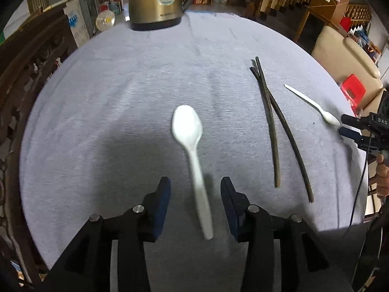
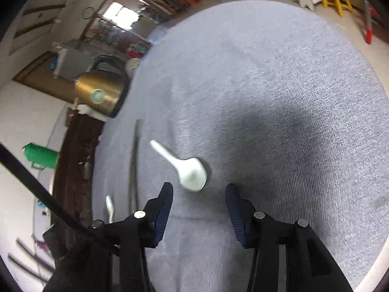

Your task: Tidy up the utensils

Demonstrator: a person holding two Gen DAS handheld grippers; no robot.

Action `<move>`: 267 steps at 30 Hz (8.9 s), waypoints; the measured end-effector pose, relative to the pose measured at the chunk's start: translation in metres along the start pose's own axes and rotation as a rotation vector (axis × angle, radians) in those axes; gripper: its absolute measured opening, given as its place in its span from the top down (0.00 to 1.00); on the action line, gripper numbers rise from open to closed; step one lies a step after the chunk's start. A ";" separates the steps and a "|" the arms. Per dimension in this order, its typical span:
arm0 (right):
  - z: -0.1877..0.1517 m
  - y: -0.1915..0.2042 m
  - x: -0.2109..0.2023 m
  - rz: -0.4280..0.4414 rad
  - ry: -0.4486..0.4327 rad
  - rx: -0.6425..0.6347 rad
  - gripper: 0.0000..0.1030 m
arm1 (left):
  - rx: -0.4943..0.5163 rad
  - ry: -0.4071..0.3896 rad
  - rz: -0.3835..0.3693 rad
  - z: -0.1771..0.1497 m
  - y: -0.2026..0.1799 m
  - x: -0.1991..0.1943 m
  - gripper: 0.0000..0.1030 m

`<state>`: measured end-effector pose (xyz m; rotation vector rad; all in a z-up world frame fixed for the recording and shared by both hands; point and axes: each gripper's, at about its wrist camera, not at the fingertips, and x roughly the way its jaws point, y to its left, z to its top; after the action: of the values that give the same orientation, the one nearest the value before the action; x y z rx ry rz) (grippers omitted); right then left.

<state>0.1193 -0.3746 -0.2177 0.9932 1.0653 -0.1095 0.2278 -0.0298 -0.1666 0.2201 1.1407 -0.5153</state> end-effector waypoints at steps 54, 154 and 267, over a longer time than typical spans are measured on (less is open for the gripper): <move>-0.235 0.216 -0.188 -0.298 -0.445 -1.537 0.97 | 0.452 -0.295 0.024 -0.124 -0.090 -0.235 0.92; -0.054 0.058 -0.014 -0.096 -0.163 -0.297 0.61 | -0.293 0.021 -0.259 0.005 -0.014 0.007 0.58; 0.074 0.084 0.083 -0.361 0.175 -0.414 0.94 | 0.114 -0.010 -0.154 0.025 -0.015 -0.003 0.78</move>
<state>0.2561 -0.3493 -0.2203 0.4369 1.3557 -0.0918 0.2400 -0.0523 -0.1525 0.2295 1.1253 -0.7177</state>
